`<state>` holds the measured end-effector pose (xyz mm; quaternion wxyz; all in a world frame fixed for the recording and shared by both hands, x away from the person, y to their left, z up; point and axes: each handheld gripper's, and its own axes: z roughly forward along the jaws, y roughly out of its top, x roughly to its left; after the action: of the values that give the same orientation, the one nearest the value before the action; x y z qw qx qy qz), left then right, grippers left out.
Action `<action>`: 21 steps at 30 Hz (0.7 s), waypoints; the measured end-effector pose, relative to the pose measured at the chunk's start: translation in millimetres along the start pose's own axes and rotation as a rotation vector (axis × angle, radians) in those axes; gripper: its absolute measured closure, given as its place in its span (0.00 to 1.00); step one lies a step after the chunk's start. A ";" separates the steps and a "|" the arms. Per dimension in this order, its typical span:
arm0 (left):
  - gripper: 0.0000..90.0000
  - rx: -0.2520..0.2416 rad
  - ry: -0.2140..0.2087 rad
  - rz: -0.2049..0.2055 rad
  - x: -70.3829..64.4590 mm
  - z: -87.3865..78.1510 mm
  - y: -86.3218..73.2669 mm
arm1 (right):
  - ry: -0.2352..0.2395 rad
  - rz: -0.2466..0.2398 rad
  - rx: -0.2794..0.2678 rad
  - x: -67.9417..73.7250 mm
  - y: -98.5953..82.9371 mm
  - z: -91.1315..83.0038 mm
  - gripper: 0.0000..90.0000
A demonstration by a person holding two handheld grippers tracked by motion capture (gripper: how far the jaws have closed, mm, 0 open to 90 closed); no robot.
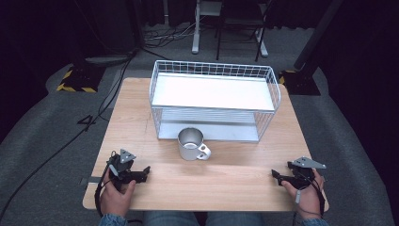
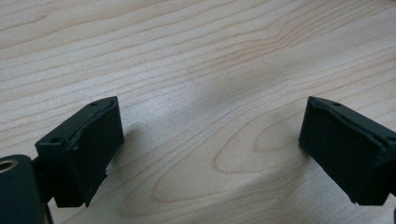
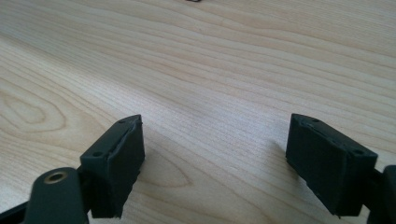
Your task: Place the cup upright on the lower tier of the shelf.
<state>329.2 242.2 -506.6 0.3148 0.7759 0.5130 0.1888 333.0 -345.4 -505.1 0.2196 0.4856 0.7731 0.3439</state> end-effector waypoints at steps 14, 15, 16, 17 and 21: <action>0.07 0.000 0.000 0.000 0.1 0.0 0.0 | 0.002 -0.002 0.000 0.3 0.0 -0.3 0.23; 0.07 0.000 0.000 0.001 0.1 0.0 0.0 | 0.004 -0.003 0.000 0.2 0.0 -0.4 0.23; 0.08 0.000 0.000 0.001 0.1 0.0 0.0 | 0.005 -0.004 0.000 0.3 0.1 -0.4 0.24; 0.08 0.000 0.000 0.000 0.1 0.0 0.0 | 0.005 -0.004 0.000 0.3 0.1 -0.4 0.24; 0.08 0.000 0.000 0.000 0.0 0.0 0.1 | 0.006 0.000 -0.002 0.2 0.2 -0.5 0.26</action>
<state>329.2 242.2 -506.5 0.3147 0.7760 0.5130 0.1886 332.7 -345.3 -504.6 0.2177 0.4842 0.7734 0.3463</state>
